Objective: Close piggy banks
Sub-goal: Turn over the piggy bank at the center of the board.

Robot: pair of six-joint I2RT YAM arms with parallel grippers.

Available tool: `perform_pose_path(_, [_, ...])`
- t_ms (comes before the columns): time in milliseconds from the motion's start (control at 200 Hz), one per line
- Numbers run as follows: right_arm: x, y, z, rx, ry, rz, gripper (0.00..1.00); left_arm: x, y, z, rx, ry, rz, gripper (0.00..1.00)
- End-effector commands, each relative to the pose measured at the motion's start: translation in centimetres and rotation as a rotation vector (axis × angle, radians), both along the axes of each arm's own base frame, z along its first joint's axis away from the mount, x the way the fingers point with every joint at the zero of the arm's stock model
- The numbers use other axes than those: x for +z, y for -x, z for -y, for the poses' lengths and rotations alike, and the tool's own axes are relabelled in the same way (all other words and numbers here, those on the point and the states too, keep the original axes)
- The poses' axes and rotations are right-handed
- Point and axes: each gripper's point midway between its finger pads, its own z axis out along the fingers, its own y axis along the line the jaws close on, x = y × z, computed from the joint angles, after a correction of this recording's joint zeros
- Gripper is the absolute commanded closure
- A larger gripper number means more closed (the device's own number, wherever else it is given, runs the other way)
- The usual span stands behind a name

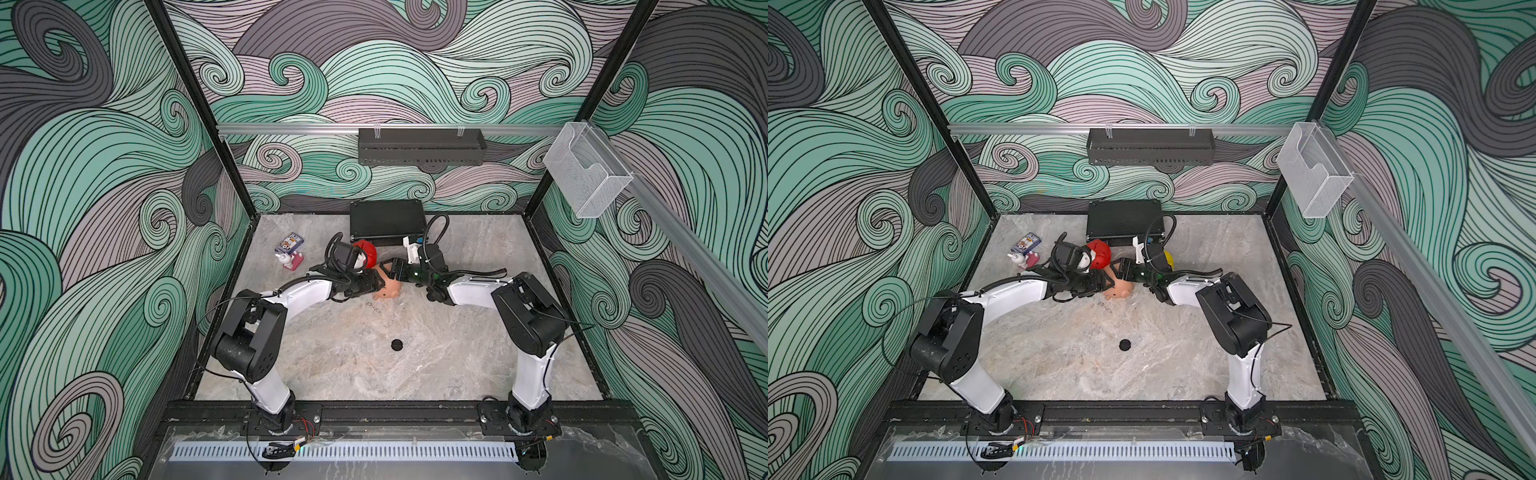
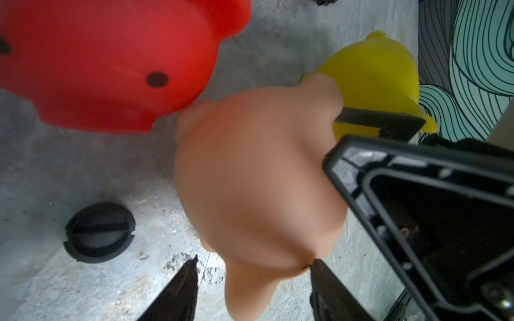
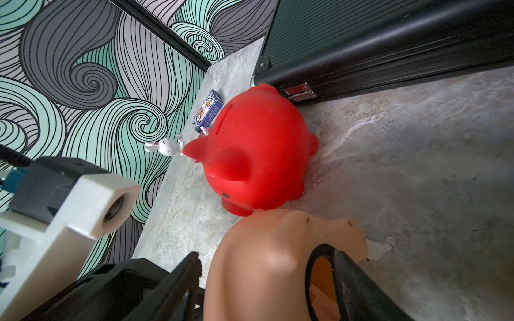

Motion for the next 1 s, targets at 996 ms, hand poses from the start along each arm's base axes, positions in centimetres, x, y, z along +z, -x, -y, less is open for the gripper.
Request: perform_pose_path(996, [2.9, 1.6, -2.0, 0.034, -0.19, -0.049, 0.33, -3.2, -0.7, 0.3, -0.013, -0.014, -0.077, 0.53])
